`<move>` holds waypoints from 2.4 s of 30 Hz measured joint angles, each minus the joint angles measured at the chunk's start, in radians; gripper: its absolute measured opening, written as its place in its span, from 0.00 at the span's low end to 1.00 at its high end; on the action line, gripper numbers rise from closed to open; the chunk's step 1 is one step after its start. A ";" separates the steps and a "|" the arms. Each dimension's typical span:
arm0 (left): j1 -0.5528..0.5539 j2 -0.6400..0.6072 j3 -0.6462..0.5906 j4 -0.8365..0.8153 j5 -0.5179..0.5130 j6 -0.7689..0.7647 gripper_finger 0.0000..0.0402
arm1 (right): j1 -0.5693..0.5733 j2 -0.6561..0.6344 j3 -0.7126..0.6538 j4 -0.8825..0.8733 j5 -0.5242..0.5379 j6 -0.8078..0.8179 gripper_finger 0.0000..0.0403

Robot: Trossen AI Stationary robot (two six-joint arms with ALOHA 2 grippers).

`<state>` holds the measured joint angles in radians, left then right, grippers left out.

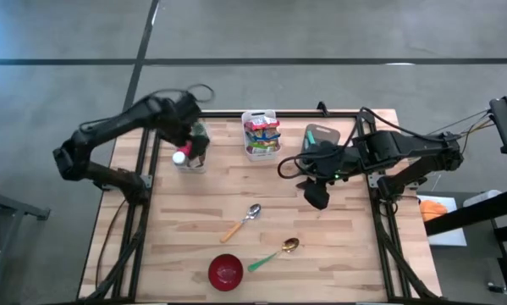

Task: Pick & Place Food Item
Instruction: Put the yellow spoon into the black bin

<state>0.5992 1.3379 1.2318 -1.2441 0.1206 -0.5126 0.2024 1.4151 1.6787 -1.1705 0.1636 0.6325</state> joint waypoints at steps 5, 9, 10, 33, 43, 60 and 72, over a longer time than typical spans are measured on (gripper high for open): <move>-0.329 -0.001 -0.001 0.124 -0.024 -0.095 0.83 | -0.001 0.000 0.000 -0.008 -0.002 -0.005 0.53; -0.532 0.023 -0.001 0.230 -0.111 -0.187 0.83 | 0.000 0.000 0.000 -0.008 -0.003 -0.025 0.53; -0.567 0.032 -0.001 0.248 -0.120 -0.217 0.83 | 0.000 0.000 0.000 -0.008 -0.003 -0.027 0.53; -0.748 0.440 0.163 0.341 -0.046 -0.261 0.67 | 0.003 0.000 0.000 -0.007 -0.010 -0.030 0.53; -0.759 0.467 0.080 0.400 -0.017 -0.242 0.55 | 0.009 0.000 0.000 -0.008 -0.015 -0.033 0.53; -0.769 0.607 0.063 0.547 0.010 -0.240 0.55 | 0.009 -0.028 0.001 -0.024 -0.014 -0.030 0.53; -0.773 0.672 0.067 0.543 -0.041 -0.272 0.44 | 0.009 -0.108 0.002 -0.027 -0.003 -0.006 0.53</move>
<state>-0.1737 2.0094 1.2984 -0.7011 0.0797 -0.7849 0.2111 1.3073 1.6806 -1.1973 0.1604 0.6262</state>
